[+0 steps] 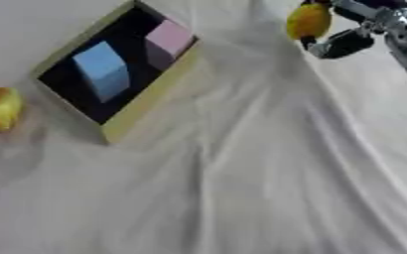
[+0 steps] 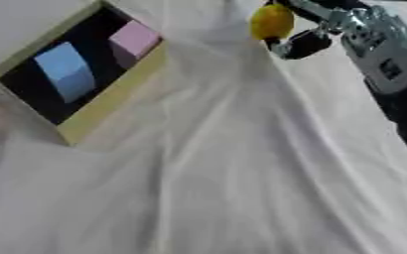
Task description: Pick up objects on the table and place them in the box.
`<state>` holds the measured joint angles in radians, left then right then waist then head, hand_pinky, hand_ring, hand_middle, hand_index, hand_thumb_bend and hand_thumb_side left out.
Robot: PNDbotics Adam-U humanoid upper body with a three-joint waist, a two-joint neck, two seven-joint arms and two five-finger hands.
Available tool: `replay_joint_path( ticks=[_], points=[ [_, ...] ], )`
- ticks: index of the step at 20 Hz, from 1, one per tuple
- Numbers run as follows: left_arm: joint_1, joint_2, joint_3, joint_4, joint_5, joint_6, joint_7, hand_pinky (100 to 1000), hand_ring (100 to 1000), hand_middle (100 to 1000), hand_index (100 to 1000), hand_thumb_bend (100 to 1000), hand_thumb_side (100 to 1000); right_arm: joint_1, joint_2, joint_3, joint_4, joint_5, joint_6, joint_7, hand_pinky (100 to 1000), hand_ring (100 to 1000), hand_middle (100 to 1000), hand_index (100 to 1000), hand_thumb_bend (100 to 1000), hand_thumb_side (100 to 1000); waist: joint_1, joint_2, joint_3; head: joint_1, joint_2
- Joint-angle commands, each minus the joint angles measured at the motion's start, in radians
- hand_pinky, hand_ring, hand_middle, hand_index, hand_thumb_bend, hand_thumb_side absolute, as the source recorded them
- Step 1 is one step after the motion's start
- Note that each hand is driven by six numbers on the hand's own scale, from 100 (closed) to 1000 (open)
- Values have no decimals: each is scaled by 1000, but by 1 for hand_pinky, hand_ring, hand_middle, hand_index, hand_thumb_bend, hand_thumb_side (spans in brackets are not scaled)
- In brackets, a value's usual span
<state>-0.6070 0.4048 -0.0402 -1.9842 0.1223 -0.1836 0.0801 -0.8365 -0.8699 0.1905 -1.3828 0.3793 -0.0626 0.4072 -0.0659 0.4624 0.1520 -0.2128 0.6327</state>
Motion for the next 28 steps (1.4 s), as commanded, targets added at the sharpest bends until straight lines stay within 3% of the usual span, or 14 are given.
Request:
replay_joint_path(
  ticks=[1, 2, 5, 13, 14, 15, 22, 28],
  points=[
    [-7, 22, -1, -16, -3, 1, -4, 651, 695, 685, 793, 100, 651, -12, -46, -17, -28, -27, 12, 40, 890, 856, 739, 855, 100, 100, 2, -32, -2, -1, 1],
    [-7, 22, -1, -16, -3, 1, -5, 651, 695, 685, 793, 100, 651, -11, -47, -18, -27, -29, 15, 53, 893, 861, 751, 869, 100, 100, 1, -32, -2, -2, 1],
    [-7, 22, -2, -16, -2, 1, -6, 649, 696, 686, 794, 100, 651, -8, -47, -19, -23, -19, 28, 78, 899, 873, 806, 904, 100, 219, 2, -31, 0, -3, 0],
    [-8, 22, -3, -16, 0, 2, -9, 648, 697, 686, 793, 100, 650, -12, -45, -15, -61, -39, 36, 65, 882, 831, 705, 829, 100, 128, 2, -30, 1, -4, 3],
    [-8, 22, -3, -16, 0, 2, -9, 648, 697, 686, 793, 100, 650, -13, -45, -13, -74, -45, 36, 58, 877, 821, 689, 819, 100, 253, 2, -30, 1, -4, 4],
    [-8, 22, -4, -16, 0, 2, -9, 648, 697, 686, 793, 100, 650, -15, -47, -9, -89, -51, 35, 50, 873, 811, 668, 809, 100, 109, 1, -31, 2, -5, 5],
    [-8, 21, -7, -16, 1, 2, -11, 648, 697, 686, 793, 100, 650, -45, -41, 37, -194, -60, 40, 15, 847, 780, 627, 779, 100, 100, -5, -43, 8, -7, 11],
    [-13, 18, -10, -16, 3, 0, -13, 649, 697, 686, 793, 100, 650, -143, 22, 113, -251, -49, 22, 47, 838, 776, 627, 776, 100, 100, -9, -54, 15, -24, 17]
  ],
)
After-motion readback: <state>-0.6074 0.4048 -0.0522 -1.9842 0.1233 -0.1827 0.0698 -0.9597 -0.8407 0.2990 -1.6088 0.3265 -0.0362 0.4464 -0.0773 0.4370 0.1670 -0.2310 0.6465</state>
